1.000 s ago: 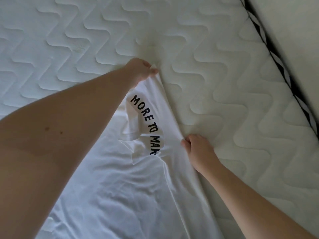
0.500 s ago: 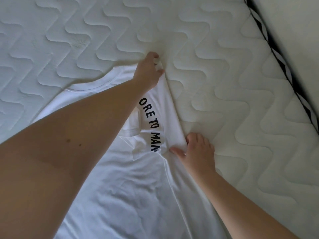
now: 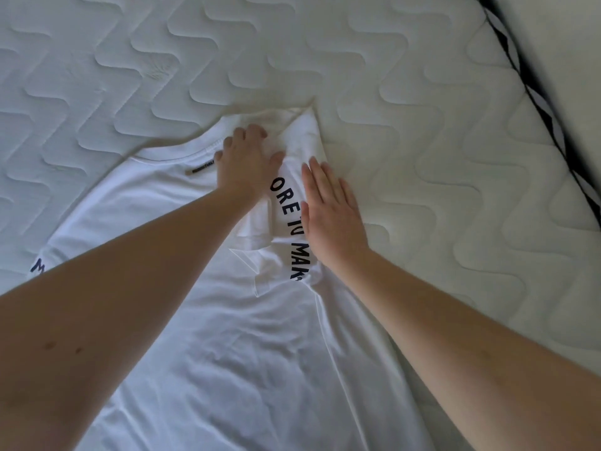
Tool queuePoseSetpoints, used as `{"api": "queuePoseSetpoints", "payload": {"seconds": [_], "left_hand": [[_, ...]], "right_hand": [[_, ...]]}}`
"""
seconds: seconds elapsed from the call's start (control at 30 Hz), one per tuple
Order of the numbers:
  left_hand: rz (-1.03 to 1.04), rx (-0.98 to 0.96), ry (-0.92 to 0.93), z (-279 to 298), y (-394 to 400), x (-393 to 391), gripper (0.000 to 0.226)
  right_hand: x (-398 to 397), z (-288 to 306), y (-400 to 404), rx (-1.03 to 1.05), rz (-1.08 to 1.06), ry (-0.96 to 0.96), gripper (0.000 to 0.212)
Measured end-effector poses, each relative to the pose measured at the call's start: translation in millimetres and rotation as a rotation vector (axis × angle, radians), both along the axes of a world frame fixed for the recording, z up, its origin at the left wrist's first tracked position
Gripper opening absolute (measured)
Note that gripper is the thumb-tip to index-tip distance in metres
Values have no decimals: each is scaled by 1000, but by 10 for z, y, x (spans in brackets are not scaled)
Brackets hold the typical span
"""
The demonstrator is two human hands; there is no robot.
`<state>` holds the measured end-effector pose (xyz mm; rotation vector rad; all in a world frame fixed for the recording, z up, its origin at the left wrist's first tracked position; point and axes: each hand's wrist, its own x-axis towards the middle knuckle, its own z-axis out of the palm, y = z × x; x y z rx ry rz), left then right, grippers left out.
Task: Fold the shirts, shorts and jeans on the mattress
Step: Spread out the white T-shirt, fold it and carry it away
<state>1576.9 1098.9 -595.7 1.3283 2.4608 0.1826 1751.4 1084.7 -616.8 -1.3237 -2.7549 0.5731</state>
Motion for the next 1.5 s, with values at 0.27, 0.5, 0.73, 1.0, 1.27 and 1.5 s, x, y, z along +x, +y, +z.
{"api": "queuePoseSetpoints", "payload": {"seconds": [0.27,0.5,0.73,1.0,1.27,1.5], "left_hand": [[-1,-241,2,-18,-307,-171,43],[179,-88,-191,0,-432,-152,33],[148,-319,-425,128,-526,-204,77],[145,303,-68,319,-855,130,27],[-28,369,-317,235,-1946,1416,21],[456,91,-736,62,-2526,2059,30]], "right_hand": [[-158,-267,295,5,93,-117,72],[-177,-198,310,28,8,-88,75],[1,-141,122,65,151,-69,62],[613,-10,-645,35,93,2,54],[1196,28,-1602,-19,19,-7,51],[1806,196,-2299,-81,32,-109,46]]}}
